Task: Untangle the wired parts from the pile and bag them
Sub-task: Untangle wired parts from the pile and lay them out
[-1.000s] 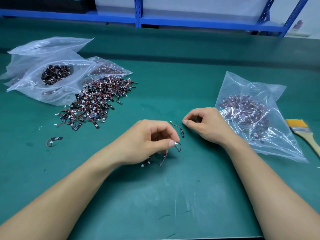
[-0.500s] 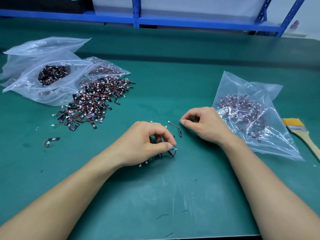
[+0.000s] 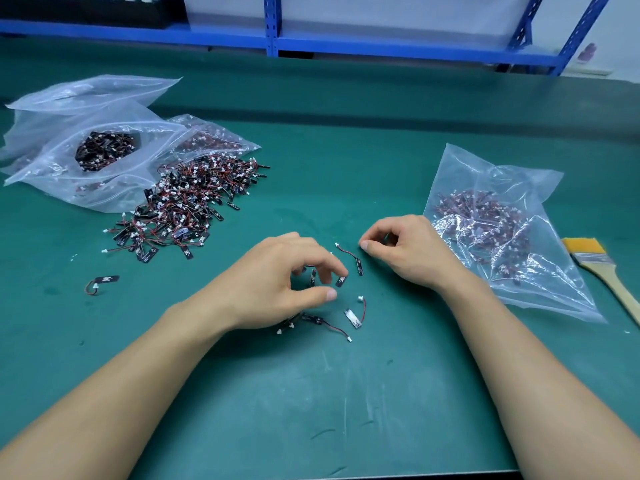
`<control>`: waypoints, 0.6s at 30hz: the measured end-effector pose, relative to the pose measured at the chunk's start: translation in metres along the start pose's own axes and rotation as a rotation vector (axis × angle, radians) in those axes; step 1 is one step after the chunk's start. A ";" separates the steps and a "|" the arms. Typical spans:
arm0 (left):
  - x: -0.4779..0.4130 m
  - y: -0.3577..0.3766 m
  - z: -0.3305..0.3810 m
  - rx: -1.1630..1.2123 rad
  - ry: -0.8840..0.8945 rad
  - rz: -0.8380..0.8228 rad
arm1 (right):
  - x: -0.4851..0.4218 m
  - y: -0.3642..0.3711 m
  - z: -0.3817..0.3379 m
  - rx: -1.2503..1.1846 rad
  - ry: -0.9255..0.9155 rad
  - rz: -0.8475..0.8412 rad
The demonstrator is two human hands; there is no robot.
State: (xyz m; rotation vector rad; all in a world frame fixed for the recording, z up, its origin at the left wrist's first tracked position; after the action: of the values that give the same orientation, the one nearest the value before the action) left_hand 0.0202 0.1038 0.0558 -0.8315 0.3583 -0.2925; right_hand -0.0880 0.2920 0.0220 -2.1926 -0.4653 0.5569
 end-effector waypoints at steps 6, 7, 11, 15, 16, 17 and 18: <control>0.006 0.008 -0.011 -0.242 -0.003 -0.206 | 0.000 0.001 0.001 -0.004 0.008 -0.006; 0.006 0.010 -0.010 -0.243 0.006 -0.220 | 0.000 0.001 0.001 -0.004 0.006 -0.006; 0.005 0.015 -0.007 -0.209 0.006 -0.247 | 0.000 0.001 0.001 -0.014 0.005 -0.003; 0.005 0.014 -0.003 -0.051 -0.024 -0.172 | 0.000 0.000 0.000 -0.015 0.002 0.001; 0.005 0.013 -0.003 -0.007 -0.039 -0.151 | 0.000 0.000 0.000 -0.017 0.003 0.003; 0.005 0.013 -0.004 0.030 -0.053 -0.135 | 0.000 0.000 0.000 -0.017 0.004 0.005; 0.005 0.013 -0.004 0.050 -0.064 -0.128 | 0.000 0.000 -0.001 -0.016 0.003 0.006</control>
State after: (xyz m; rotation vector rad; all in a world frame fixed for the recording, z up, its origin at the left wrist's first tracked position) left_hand 0.0240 0.1074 0.0422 -0.8144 0.2371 -0.3916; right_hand -0.0874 0.2916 0.0223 -2.2100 -0.4629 0.5553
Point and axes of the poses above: each hand's wrist, its own x-axis away from the middle knuckle, its own y-axis out of the palm, z = x × y, the point moved 5 cm from there along -x, towards the middle knuckle, and after that the axes turned 5 degrees about -y, right-handed, at the moved point
